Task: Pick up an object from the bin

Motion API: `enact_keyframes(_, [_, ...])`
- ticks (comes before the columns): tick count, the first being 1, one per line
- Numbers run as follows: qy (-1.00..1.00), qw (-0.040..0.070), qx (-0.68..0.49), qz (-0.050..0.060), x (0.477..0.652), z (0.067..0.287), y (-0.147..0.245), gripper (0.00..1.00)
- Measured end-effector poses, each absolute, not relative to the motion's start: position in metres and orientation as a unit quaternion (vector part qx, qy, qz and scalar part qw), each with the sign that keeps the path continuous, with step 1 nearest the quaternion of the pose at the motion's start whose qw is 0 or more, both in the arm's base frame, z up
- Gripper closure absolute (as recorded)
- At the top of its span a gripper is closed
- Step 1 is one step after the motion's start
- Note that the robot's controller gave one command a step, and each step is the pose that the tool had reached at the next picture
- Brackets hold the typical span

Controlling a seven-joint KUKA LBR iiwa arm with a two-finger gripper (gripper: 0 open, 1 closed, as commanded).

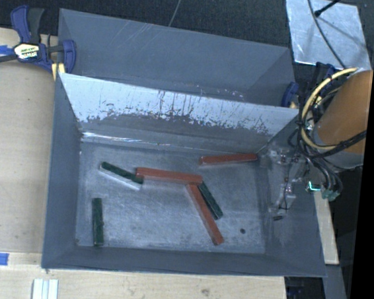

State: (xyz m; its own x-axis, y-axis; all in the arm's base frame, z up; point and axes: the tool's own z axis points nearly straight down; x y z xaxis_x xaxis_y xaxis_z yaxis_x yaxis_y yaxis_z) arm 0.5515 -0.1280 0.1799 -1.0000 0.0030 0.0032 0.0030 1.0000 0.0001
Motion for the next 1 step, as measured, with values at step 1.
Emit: enact_keyframes(1, [-1.0,-0.002,0.0,0.001,0.5533,0.1834,-0.1277,0.0])
